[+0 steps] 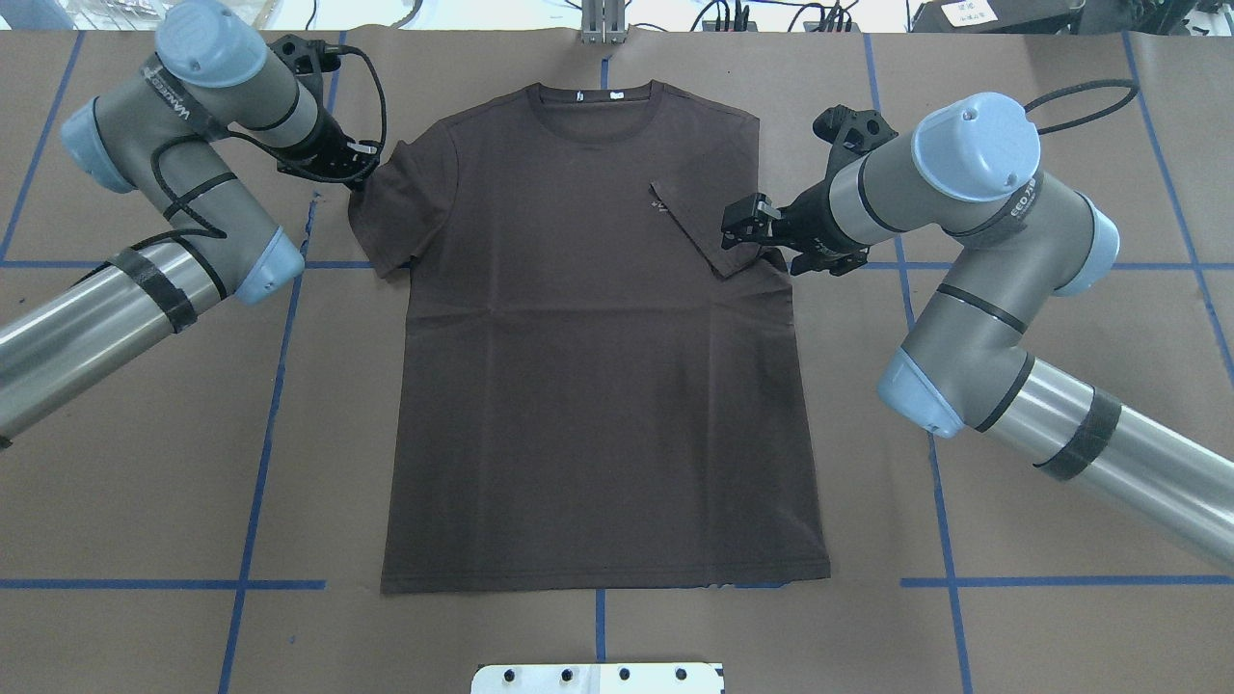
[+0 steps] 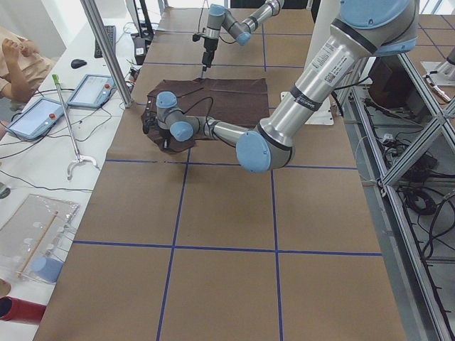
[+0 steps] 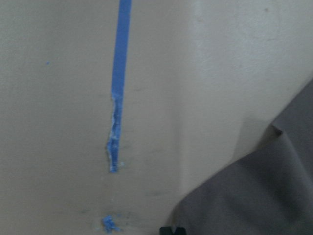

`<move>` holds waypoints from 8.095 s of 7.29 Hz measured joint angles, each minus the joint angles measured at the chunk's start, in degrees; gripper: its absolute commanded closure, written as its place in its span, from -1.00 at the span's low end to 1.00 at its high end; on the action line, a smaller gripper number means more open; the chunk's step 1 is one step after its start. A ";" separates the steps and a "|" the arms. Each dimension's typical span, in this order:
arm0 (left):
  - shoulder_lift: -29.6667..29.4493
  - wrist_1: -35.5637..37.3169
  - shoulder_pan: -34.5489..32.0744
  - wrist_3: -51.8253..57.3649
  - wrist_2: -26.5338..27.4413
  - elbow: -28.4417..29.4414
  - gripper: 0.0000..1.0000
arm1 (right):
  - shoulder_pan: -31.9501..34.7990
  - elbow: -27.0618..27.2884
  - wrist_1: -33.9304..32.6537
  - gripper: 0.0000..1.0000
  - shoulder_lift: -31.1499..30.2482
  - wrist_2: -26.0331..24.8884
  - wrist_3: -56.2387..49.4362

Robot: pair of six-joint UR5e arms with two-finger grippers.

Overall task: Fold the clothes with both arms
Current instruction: 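Fold the sleeve inward with the right gripper while the left gripper grasps the other sleeve, then fold the sleeve inward with the left gripper while the right gripper moves to the hem, then move the left gripper down to the hem corner nearest it, then grasp both hem corners with the left and right grippers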

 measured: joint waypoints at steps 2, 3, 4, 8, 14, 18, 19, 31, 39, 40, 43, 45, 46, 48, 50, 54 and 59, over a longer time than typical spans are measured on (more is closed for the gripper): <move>-5.66 5.43 1.36 -6.33 -1.31 -1.74 1.00 | -0.01 0.18 0.06 -1.00 -0.18 0.08 -0.02; -7.95 6.06 3.81 -10.57 -1.37 -1.66 1.00 | -0.04 0.24 0.07 -1.00 -0.21 0.04 -0.02; -9.78 6.07 5.63 -13.93 -1.27 -0.87 1.00 | -0.05 0.31 0.08 -1.00 -0.26 -0.04 0.00; -12.47 1.86 7.85 -18.51 1.69 4.74 -0.42 | -0.18 -0.06 0.08 -1.00 -0.28 -0.17 0.25; 2.25 1.10 10.85 -24.50 1.67 -22.89 -0.59 | -12.12 11.90 -3.40 -0.85 -6.96 -10.86 12.42; 7.43 1.01 11.67 -24.66 1.03 -30.01 -0.63 | -36.44 29.23 -20.68 -0.53 -21.78 -34.42 33.48; 7.59 0.97 11.69 -24.66 1.09 -30.04 -0.65 | -38.92 29.59 -21.07 -0.22 -24.40 -36.00 37.63; 8.02 1.16 12.76 -24.66 5.32 -30.08 -0.66 | -41.22 28.60 -21.45 0.61 -24.18 -37.80 40.15; 18.92 3.13 23.65 -34.23 16.21 -42.47 -0.57 | -39.73 30.44 -21.54 1.00 -24.04 -38.42 39.54; 22.84 7.04 29.01 -38.35 21.54 -47.97 -0.53 | -39.76 30.68 -21.54 1.00 -23.97 -38.40 39.53; 29.49 19.17 40.43 -49.06 30.38 -55.50 -0.43 | -39.83 30.88 -21.54 1.00 -23.71 -38.28 39.53; 32.68 20.19 44.19 -53.95 31.67 -55.98 -0.40 | -39.81 30.92 -21.54 1.00 -23.38 -38.25 39.55; 33.32 20.30 45.20 -55.15 31.74 -56.03 -0.35 | -39.80 30.96 -21.54 1.00 -23.26 -38.24 39.59; 33.63 20.39 46.47 -56.49 31.73 -56.10 -0.15 | -39.80 30.98 -21.54 1.00 -23.17 -38.19 39.62; 33.66 20.40 47.09 -56.84 31.69 -56.10 0.27 | -39.80 31.05 -21.54 1.00 -23.18 -38.16 39.64; 33.81 20.55 47.09 -56.87 31.60 -56.88 1.00 | -39.68 31.10 -21.54 1.00 -23.27 -38.12 39.71; 35.24 20.74 47.26 -56.80 31.32 -58.62 -0.13 | -39.50 31.12 -21.54 1.00 -23.50 -38.17 39.71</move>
